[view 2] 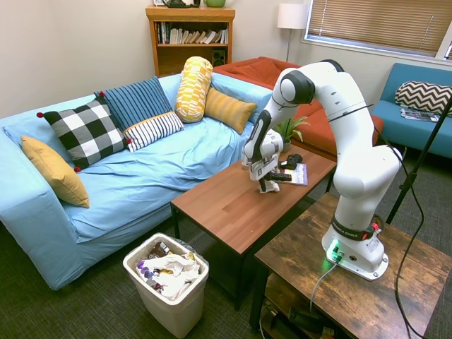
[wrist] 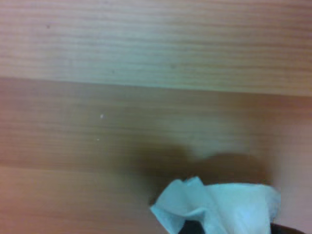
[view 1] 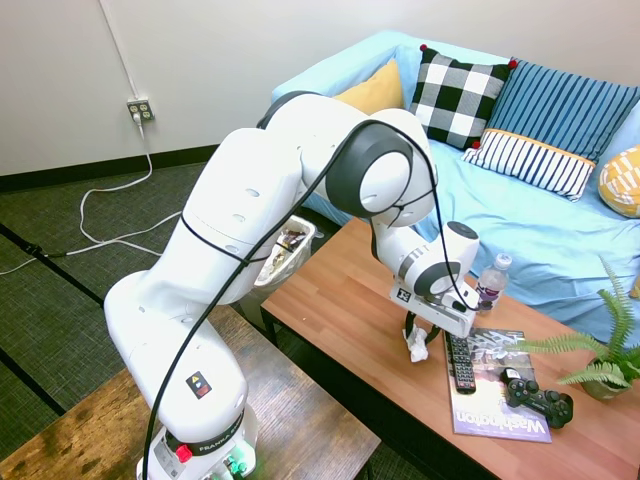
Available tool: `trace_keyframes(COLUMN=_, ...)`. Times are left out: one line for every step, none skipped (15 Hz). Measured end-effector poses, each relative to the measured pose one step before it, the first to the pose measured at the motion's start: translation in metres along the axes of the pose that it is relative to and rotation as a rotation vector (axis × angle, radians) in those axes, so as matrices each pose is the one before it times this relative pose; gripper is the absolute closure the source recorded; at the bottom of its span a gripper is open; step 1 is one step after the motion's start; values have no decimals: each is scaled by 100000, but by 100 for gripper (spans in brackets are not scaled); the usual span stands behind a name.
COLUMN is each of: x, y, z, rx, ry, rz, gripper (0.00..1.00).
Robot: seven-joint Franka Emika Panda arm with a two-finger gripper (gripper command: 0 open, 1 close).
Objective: Throw the tissue in the trash bin
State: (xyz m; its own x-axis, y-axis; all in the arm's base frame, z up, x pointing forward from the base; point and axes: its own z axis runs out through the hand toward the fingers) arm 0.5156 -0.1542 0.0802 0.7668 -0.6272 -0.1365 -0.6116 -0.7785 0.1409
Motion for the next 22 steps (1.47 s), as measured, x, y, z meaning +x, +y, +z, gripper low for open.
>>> trace_keyframes(x=-45, y=-10, z=8, rx=87, ry=-99, rz=143, gripper=100)
trace_keyframes(x=-95, y=-53, z=1, rx=169, ry=-160, rz=138, gripper=100)
trace_keyframes(x=-124, y=-67, z=-1, rx=282, ry=-230, rz=300, gripper=100)
trace_keyframes(x=-124, y=8, z=-5, rx=224, ry=-238, rz=372, gripper=100)
trace_keyframes(x=-163, y=107, z=-25, rx=158, ry=-296, rz=293, gripper=100)
trace_keyframes(x=-286, y=208, z=-99, rx=139, ry=-357, rz=277, gripper=100)
trace_keyframes(x=-311, y=199, z=-318, rx=317, ry=-88, rz=352, gripper=100)
trace_keyframes(x=-230, y=90, z=-658, rx=672, ry=482, rz=255, gripper=100)
trace_keyframes(x=-186, y=-177, z=-1234, rx=1139, ry=1354, rz=-163, gripper=100)
trace_keyframes(x=-253, y=-455, z=-1671, rx=1318, ry=2046, rz=-423, gripper=100)
trace_keyframes(x=-542, y=-802, z=-2124, rx=1492, ry=2486, rz=-359, gripper=100)
trace_keyframes(x=-822, y=-1187, z=-2172, rx=1176, ry=2512, rz=-381, gripper=100)
trace_keyframes(x=-1094, y=-1713, z=-2229, rx=771, ry=2441, rz=-284, gripper=100)
trace_keyframes(x=-1310, y=-2166, z=-2025, rx=289, ry=2097, rz=-531, gripper=100)
trace_keyframes(x=-1561, y=-2589, z=-1743, rx=-133, ry=2195, rz=-617, gripper=100)
trace_keyframes(x=-1624, y=-2527, z=-1116, rx=-440, ry=1794, rz=-511, gripper=100)
trace_keyframes(x=-1748, y=-2579, z=-687, rx=-246, ry=1454, rz=-589, gripper=100)
trace_keyframes(x=-1908, y=-2689, z=-502, rx=-4, ry=1444, rz=-822, gripper=100)
trace_keyframes(x=-1912, y=-2575, z=-456, rx=-14, ry=1424, rz=-629, gripper=100)
trace_keyframes(x=-2091, y=-2623, z=-463, rx=186, ry=1238, rz=-552, gripper=100)
trace_keyframes(x=-2207, y=-2664, z=-417, rx=216, ry=930, rz=-640, gripper=100)
trace_keyframes(x=-1960, y=-2423, z=-278, rx=369, ry=879, rz=-422, gripper=100)
